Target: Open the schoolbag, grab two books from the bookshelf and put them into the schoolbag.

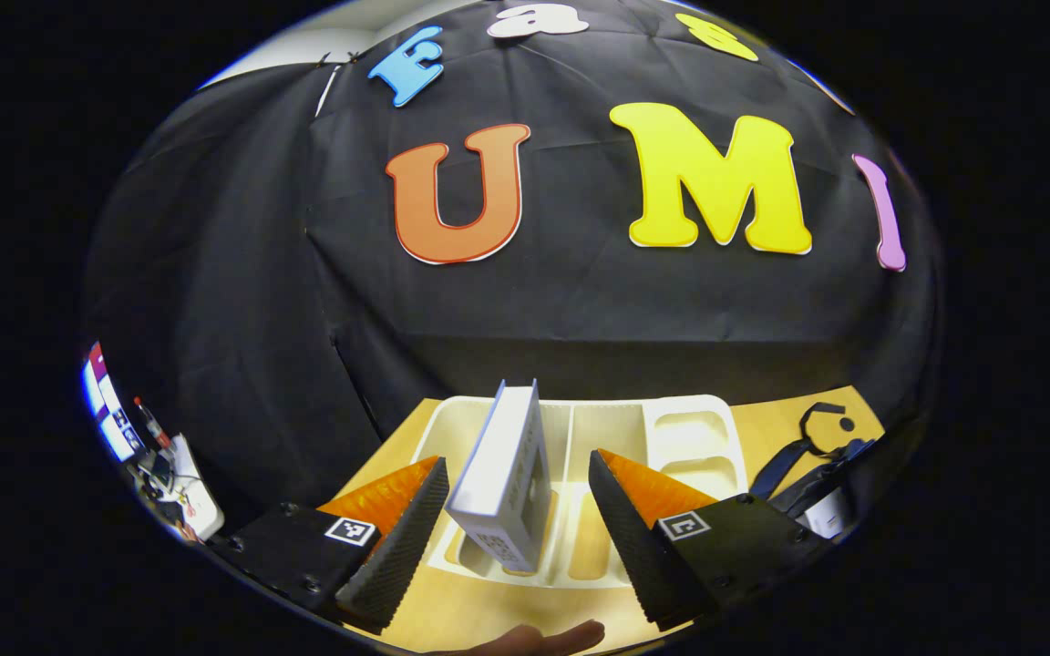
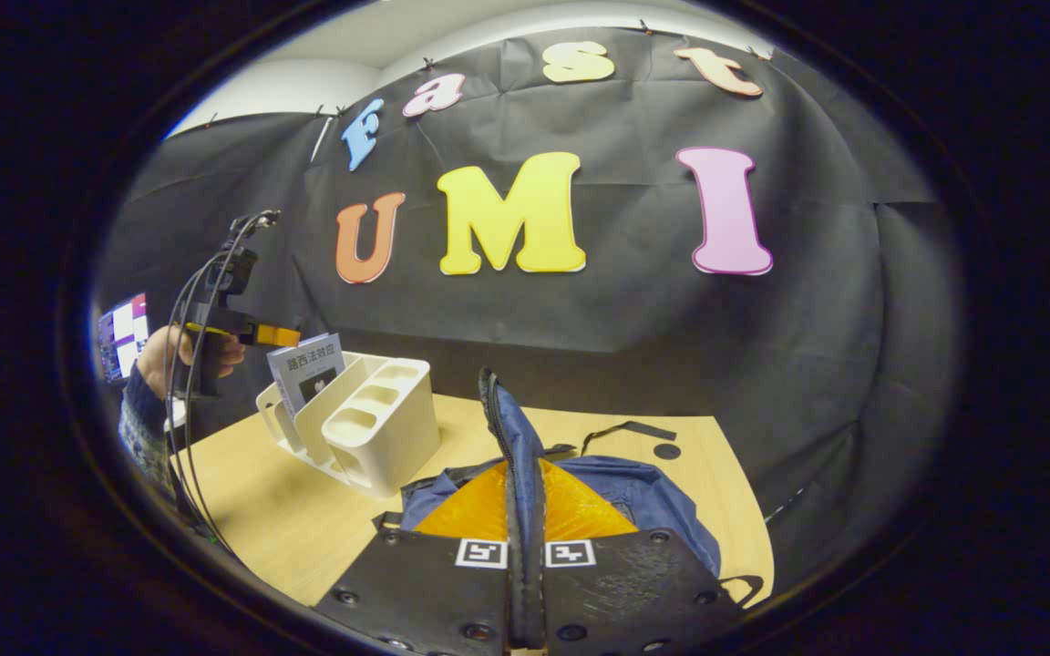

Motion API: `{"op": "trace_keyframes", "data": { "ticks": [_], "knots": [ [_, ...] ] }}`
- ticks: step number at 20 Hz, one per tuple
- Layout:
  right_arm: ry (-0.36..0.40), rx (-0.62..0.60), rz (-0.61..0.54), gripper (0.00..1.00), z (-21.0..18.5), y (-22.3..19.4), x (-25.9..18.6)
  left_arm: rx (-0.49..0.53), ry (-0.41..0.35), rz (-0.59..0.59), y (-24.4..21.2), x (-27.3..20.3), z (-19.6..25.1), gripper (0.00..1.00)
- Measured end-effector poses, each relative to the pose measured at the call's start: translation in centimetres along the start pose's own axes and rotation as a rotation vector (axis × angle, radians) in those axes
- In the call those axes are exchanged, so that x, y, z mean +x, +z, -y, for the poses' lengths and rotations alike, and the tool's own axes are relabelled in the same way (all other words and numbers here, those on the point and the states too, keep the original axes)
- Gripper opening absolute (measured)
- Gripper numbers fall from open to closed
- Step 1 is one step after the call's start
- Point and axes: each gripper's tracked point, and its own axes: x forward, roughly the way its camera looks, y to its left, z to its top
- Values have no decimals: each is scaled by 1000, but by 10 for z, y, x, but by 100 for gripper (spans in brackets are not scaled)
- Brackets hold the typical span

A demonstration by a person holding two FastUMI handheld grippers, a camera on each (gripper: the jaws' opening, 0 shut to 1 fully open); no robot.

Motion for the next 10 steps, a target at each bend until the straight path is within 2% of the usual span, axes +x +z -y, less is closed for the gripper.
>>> {"op": "trace_keyframes", "data": {
  "ticks": [3, 5, 8, 10],
  "knots": [
    [-4, 4, -3, 0, 6, -2, 1, 34, 6, -56, 2, 24, -12, 97],
    [-9, 9, -4, 0, 9, -3, 0, 13, -24, -91, 2, 40, -9, 97],
    [-13, 7, -2, 1, 11, -3, 0, 40, -81, -177, -7, 63, -3, 96],
    [-11, -1, -4, 1, 9, -4, -1, 9, -81, -252, -22, 75, -3, 95]
  ]
}}
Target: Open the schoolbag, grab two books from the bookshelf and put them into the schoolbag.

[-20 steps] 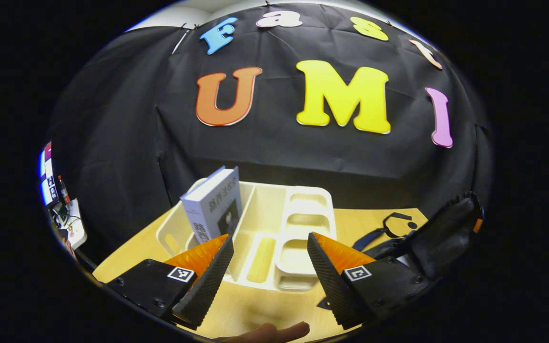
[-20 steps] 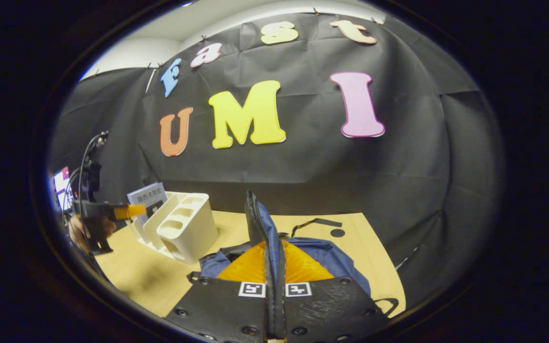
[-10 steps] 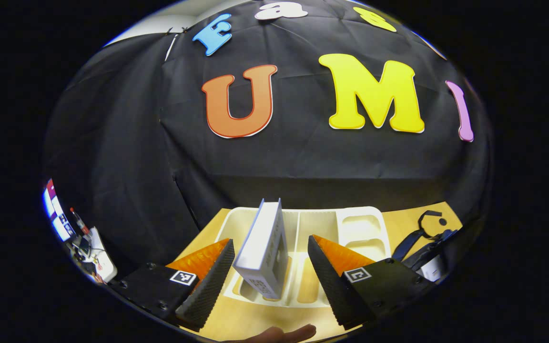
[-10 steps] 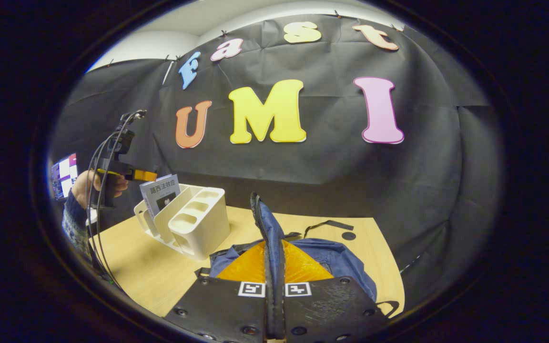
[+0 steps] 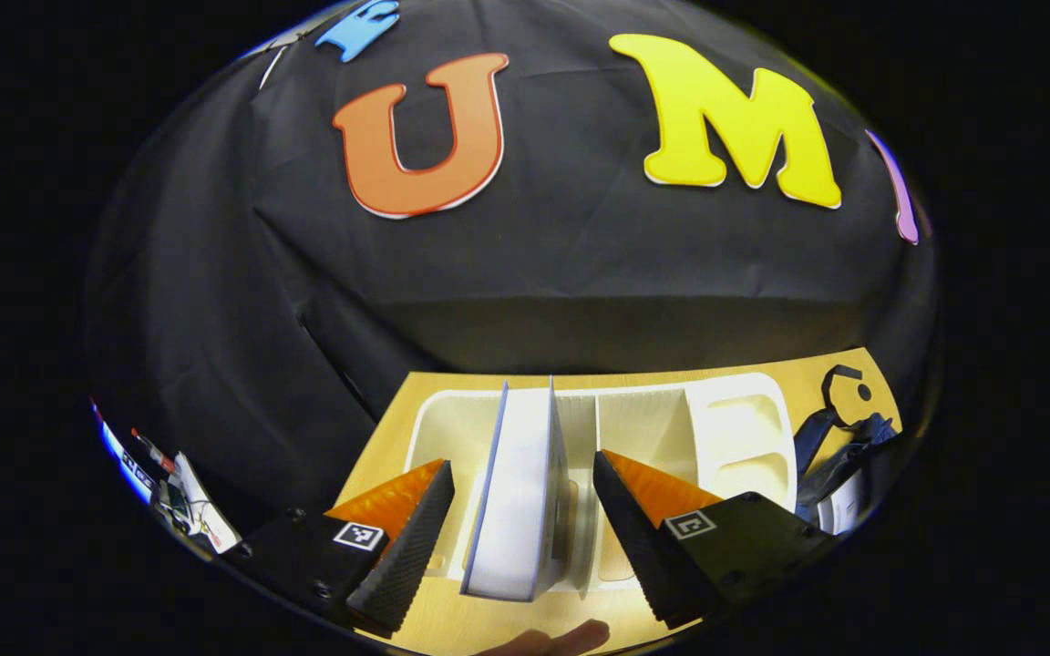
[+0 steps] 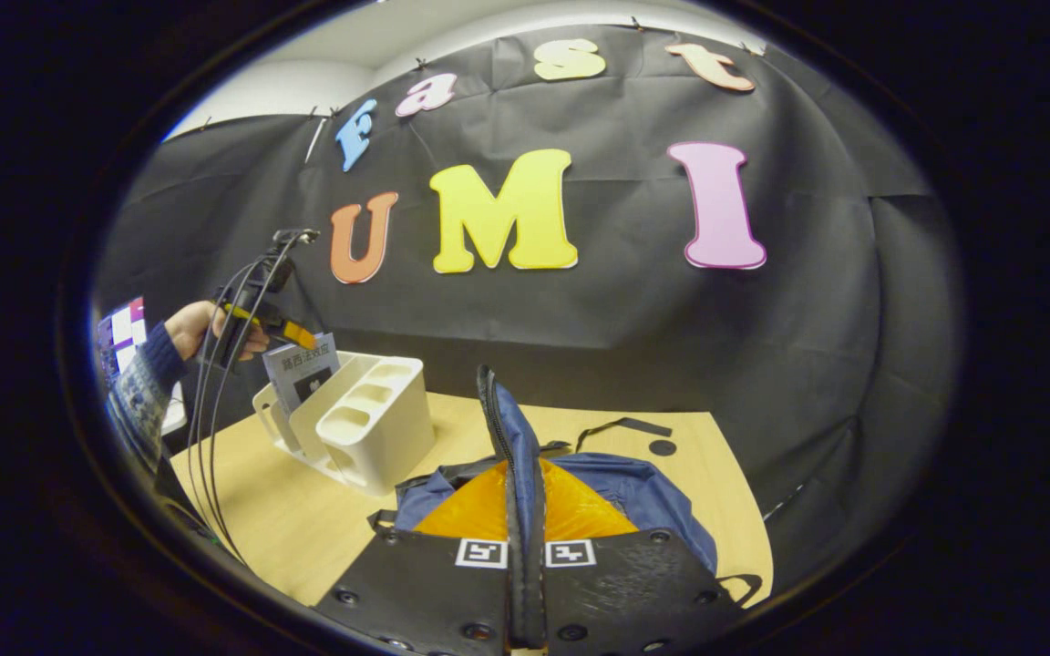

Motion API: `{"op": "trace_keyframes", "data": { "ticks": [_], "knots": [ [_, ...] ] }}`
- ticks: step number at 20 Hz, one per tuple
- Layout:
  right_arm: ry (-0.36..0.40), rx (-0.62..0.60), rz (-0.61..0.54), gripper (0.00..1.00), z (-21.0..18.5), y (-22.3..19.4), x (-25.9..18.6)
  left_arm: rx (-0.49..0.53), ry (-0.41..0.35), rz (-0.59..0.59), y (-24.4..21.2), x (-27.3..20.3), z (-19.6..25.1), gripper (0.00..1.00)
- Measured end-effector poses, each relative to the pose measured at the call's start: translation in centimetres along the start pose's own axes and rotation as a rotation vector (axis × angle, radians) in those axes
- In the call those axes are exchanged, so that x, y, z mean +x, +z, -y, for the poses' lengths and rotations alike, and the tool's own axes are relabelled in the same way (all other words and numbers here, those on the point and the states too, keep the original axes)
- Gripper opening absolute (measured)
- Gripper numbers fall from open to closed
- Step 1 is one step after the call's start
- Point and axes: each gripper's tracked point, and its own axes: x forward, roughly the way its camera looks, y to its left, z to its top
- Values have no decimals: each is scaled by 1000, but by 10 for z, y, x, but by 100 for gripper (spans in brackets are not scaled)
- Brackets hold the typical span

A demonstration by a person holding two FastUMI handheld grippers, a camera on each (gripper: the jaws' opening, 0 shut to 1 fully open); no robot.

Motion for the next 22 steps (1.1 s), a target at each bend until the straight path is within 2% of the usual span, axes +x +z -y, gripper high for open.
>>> {"op": "trace_keyframes", "data": {
  "ticks": [3, 6, 8, 10, 11, 12, 13, 14, 15, 18, 22],
  "knots": [
    [6, -15, 4, 1, -5, -1, -1, 1, -55, -73, -15, 9, 11, 94],
    [10, -13, -3, 0, -5, -5, 1, -14, -81, -83, -18, 14, 19, 78],
    [10, -7, -8, 0, -4, -6, 2, 2, -79, -99, -21, 17, 19, 72],
    [9, -11, -8, 0, -3, -7, 1, 22, -84, -114, -22, 20, 20, 56],
    [7, -9, -7, 0, -2, -8, 0, 21, -102, -124, -23, 18, 24, 58],
    [3, -9, -9, 0, 0, -9, 0, 22, -121, -129, -24, 15, 29, 47],
    [5, -5, -10, 0, 1, -10, -1, 26, -126, -149, -28, 13, 30, 51],
    [16, 9, -10, 0, -1, -11, -2, 26, -137, -166, -31, 11, 31, 45],
    [20, 20, -15, 0, -1, -13, -1, 16, -144, -169, -32, 8, 31, 45],
    [21, 53, -24, 0, 5, -19, -1, -54, -140, -153, -37, -10, 22, 43],
    [39, 96, -25, 0, 8, -24, 1, -177, -171, -163, -61, -37, 13, 43]
  ]
}}
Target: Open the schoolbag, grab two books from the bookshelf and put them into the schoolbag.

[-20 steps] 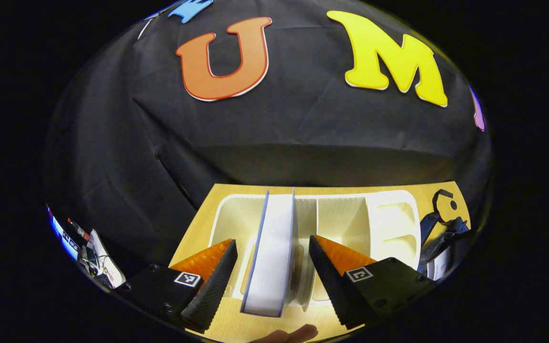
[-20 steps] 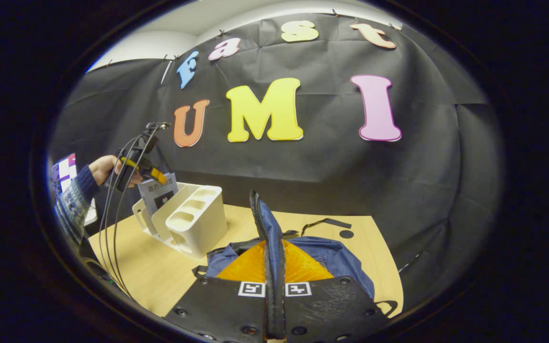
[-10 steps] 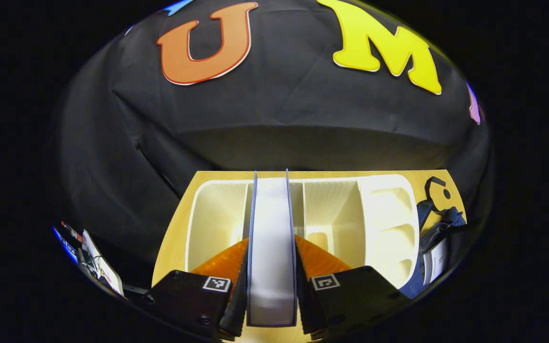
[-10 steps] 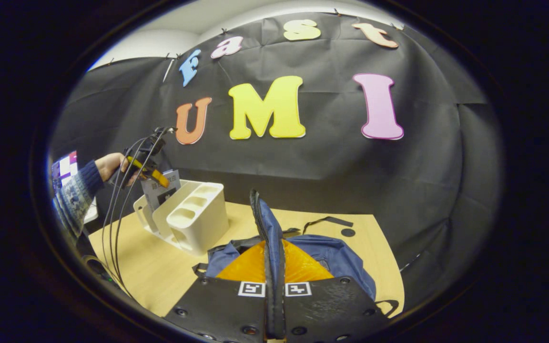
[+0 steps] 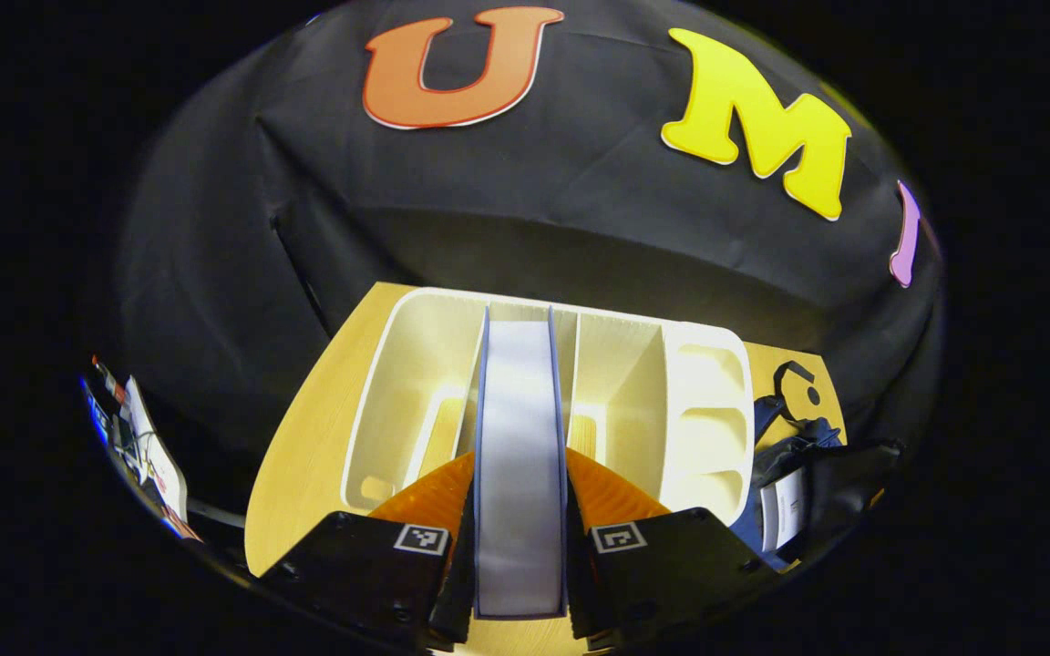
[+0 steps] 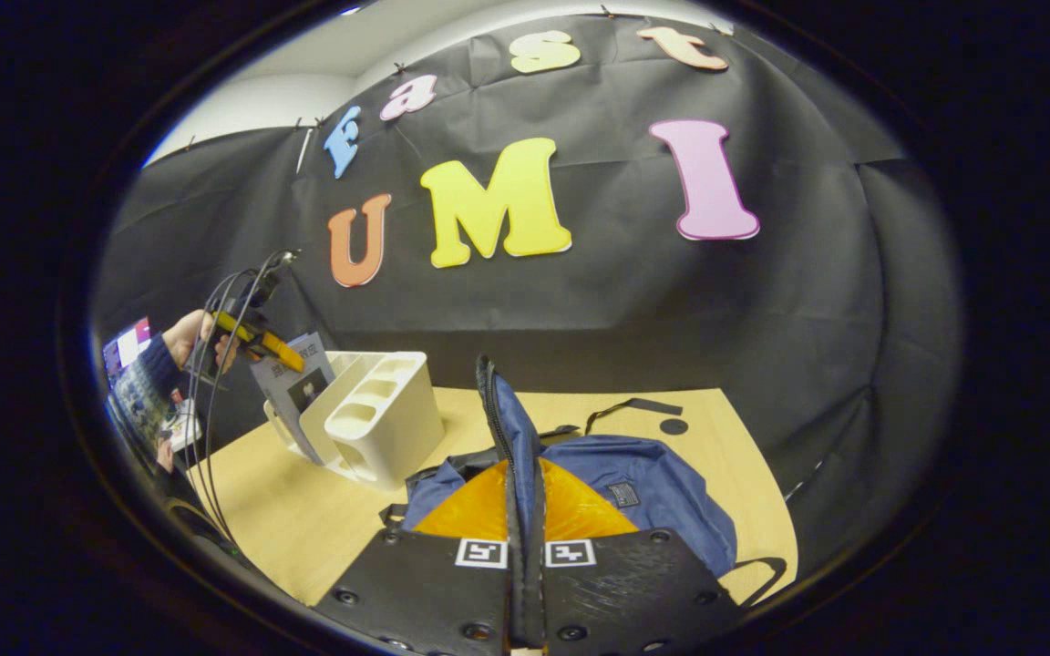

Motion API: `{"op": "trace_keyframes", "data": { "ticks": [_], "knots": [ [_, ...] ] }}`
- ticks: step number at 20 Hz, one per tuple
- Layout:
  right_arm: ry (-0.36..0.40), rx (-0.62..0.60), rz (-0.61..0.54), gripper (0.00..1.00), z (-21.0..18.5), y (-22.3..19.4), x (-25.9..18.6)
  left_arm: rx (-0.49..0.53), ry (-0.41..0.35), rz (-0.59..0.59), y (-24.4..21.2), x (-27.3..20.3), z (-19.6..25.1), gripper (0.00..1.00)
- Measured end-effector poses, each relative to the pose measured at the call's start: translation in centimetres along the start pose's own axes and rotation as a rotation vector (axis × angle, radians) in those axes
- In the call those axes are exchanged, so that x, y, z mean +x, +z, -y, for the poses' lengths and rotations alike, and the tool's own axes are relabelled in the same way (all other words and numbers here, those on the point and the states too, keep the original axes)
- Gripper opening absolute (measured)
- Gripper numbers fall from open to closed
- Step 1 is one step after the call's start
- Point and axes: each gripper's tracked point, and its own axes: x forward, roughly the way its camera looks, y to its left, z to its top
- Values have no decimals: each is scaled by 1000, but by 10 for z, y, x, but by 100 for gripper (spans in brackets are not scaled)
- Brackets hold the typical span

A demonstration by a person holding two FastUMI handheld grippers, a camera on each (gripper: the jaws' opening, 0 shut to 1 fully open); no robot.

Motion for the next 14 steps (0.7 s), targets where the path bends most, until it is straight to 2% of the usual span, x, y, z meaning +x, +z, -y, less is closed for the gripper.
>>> {"op": "trace_keyframes", "data": {
  "ticks": [5, 10, 14],
  "knots": [
    [-2, -5, -5, 1, 4, -5, 3, -155, -34, 78, -40, -45, -22, 43],
    [7, -12, -34, 1, -8, -11, 11, -379, -135, 146, -86, -87, -40, 42],
    [-19, 16, -28, 1, -7, -10, 11, -540, -216, 126, -124, -95, -53, 42]
  ]
}}
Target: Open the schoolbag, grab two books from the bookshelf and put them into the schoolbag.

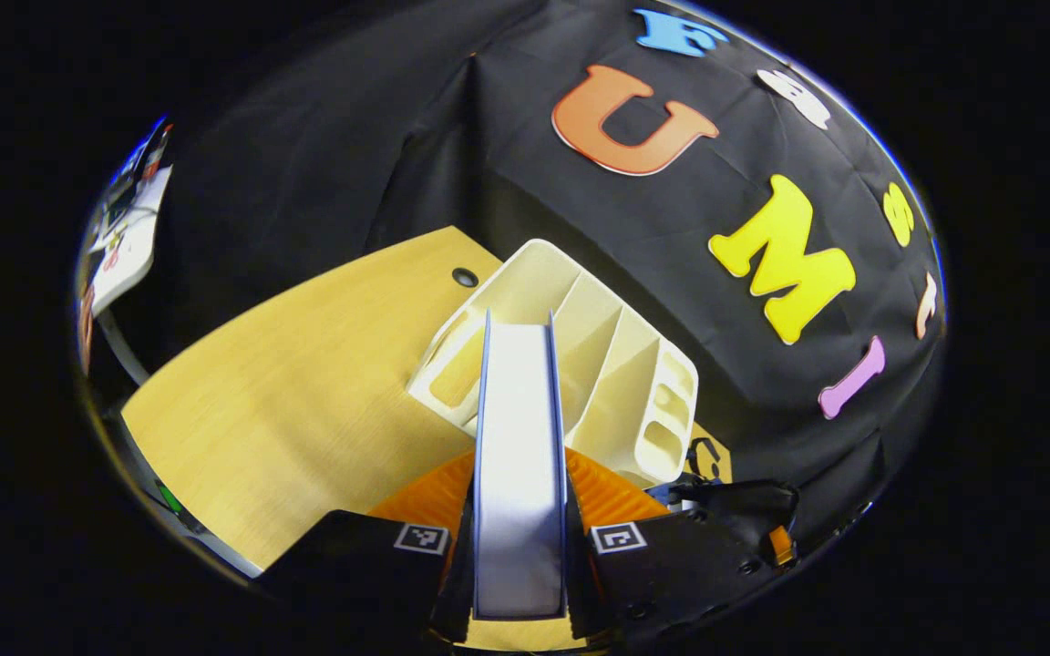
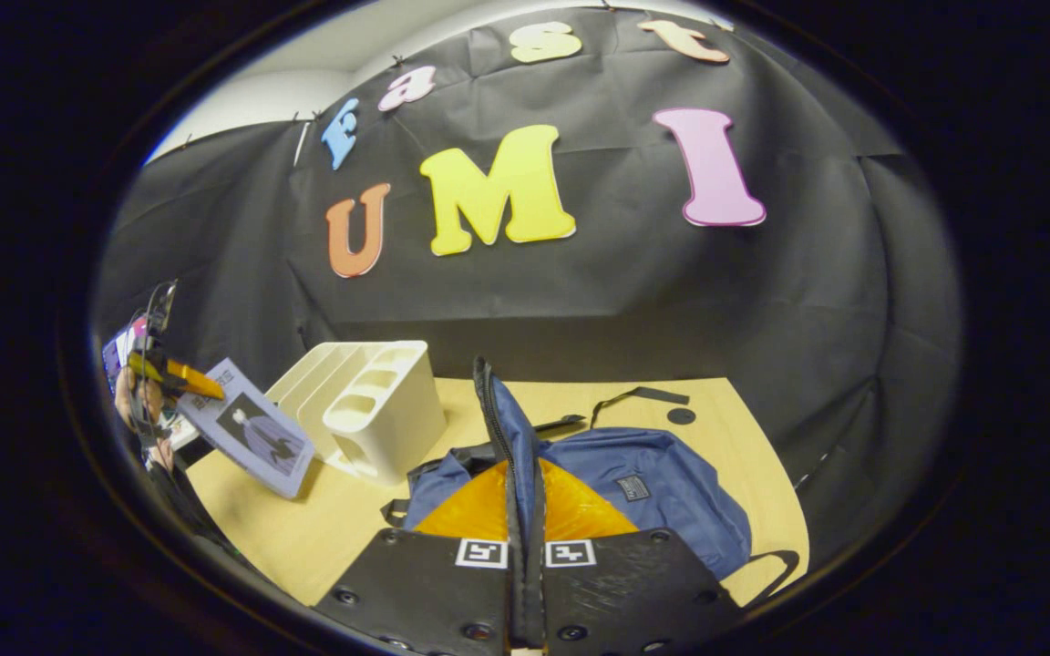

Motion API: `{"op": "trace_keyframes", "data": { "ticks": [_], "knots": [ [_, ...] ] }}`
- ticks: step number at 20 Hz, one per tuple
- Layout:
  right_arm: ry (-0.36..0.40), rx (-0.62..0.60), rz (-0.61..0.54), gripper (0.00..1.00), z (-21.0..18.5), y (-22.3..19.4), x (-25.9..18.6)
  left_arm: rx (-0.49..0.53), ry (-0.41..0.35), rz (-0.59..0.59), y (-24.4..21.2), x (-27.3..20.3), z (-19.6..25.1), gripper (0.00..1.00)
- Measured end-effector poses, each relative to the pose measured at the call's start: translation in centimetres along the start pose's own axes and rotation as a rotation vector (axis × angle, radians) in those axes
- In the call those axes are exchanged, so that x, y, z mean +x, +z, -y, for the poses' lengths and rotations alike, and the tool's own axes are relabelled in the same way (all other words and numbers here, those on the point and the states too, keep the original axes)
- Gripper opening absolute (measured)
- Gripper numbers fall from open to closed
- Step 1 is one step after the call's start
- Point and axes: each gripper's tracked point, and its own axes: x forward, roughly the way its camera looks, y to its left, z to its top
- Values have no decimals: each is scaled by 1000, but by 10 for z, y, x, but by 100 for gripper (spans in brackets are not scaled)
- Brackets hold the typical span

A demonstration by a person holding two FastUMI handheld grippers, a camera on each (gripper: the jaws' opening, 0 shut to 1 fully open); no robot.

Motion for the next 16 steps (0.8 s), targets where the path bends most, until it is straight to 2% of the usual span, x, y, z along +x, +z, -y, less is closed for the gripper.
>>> {"op": "trace_keyframes", "data": {
  "ticks": [3, 4, 5, 8, 11, 16],
  "knots": [
    [-20, 27, -12, 0, 2, -4, 1, -73, -67, -22, -22, -15, -11, 42],
    [-27, 22, -13, 0, 2, -5, 0, -81, -113, -34, -34, -17, -6, 47],
    [-31, 18, -14, 0, 1, -5, 0, -102, -158, -55, -48, -19, 1, 42],
    [-39, 4, -12, 1, -2, -5, 0, -153, -282, -106, -72, -24, 19, 42],
    [-42, -13, -19, 0, -4, -5, 1, -145, -396, -123, -93, -17, 48, 42],
    [-53, 10, -6, 0, 1, 1, -4, -185, -537, -199, -120, 8, 104, 42]
  ]
}}
